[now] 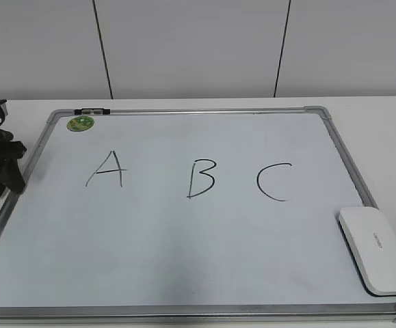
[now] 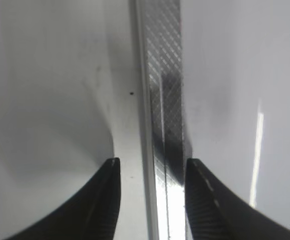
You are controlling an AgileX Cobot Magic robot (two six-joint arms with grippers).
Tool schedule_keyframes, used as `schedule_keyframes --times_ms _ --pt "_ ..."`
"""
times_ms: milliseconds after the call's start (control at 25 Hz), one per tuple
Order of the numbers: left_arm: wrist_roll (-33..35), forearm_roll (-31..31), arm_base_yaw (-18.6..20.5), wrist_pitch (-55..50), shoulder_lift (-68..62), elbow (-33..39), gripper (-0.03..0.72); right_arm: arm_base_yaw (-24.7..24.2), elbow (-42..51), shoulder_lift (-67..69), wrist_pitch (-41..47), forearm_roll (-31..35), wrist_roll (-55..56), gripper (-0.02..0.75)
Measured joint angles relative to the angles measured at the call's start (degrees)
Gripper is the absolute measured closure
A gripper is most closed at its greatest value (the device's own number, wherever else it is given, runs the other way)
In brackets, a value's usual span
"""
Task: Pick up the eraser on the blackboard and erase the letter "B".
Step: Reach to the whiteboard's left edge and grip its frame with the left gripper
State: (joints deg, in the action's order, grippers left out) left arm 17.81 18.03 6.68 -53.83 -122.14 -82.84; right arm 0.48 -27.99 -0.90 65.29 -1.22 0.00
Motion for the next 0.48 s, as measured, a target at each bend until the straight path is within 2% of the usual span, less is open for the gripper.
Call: schedule_keyframes --times_ms 240,480 --pt "0.1 0.9 0.0 0.1 -1.1 -0.1 0.4 0.0 0.0 0.0 0.0 0.0 0.0 0.151" --pt "0.1 1.6 0.0 -0.2 -1.2 -0.2 0.551 0.0 0.0 0.0 0.0 0.0 0.0 0.151"
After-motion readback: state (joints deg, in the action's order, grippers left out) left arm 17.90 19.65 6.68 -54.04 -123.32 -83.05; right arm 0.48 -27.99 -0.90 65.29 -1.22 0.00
